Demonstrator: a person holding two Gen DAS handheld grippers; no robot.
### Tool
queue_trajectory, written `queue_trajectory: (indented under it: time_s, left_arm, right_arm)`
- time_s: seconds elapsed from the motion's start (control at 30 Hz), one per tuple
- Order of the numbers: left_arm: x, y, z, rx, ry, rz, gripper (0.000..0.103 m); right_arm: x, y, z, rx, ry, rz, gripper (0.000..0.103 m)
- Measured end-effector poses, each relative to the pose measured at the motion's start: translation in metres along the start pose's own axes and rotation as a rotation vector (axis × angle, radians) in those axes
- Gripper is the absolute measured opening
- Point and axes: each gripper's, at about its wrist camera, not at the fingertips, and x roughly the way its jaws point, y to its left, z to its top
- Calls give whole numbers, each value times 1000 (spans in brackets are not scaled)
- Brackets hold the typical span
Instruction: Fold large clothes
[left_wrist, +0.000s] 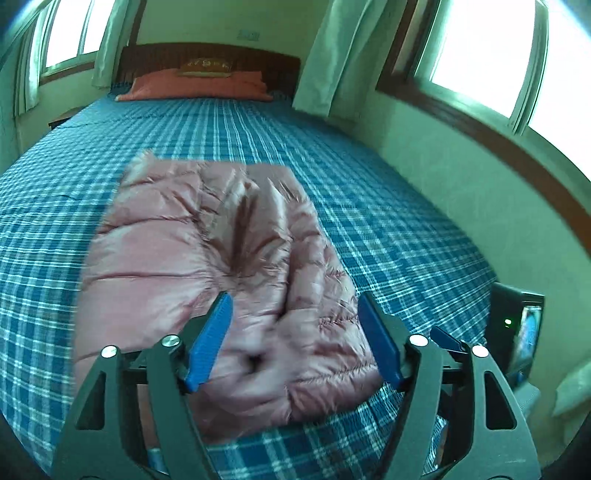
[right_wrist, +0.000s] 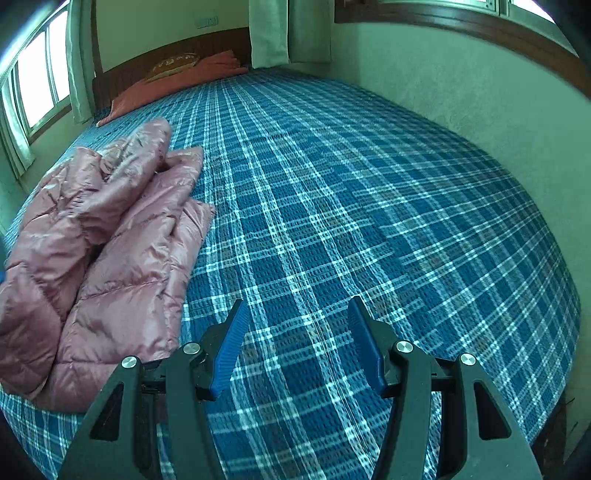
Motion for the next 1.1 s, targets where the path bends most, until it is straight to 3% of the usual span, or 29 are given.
queue_trajectory:
  time_s: [0.23,0.3,0.37,0.5,0.7,0.77,0.93,1.1]
  left_arm:
    - [-32,70,-8,-131,-50,76,77]
    - [-32,101,-16,-235,-35,99,77]
    - [-32,132,-27,-357,-27,94,77]
    - [-28,165,-43,-465,-4,75,77]
    - [-27,183,-57,-569,-22,20,77]
    - [-29,188,-61,-594,-40,21,77]
    - [-31,199,-71,-680,-60,-12,78]
    - [-25,201,-80,-721,-41,-34,79]
  right_arm:
    - [-31,16,4,0,-43,52,56]
    - [-41,24,7,6,-57,91,57]
    - [-49,32,10,10,-73,129,67]
    - [-65,55,12,-2,-87,201,68]
    - [-88,83,14,5,-99,329,69]
    - [-90,92,13,7,-99,368,75]
    - [-69,116,6,11,-17,439,76]
    - [-50,124,3,38,37,444,76]
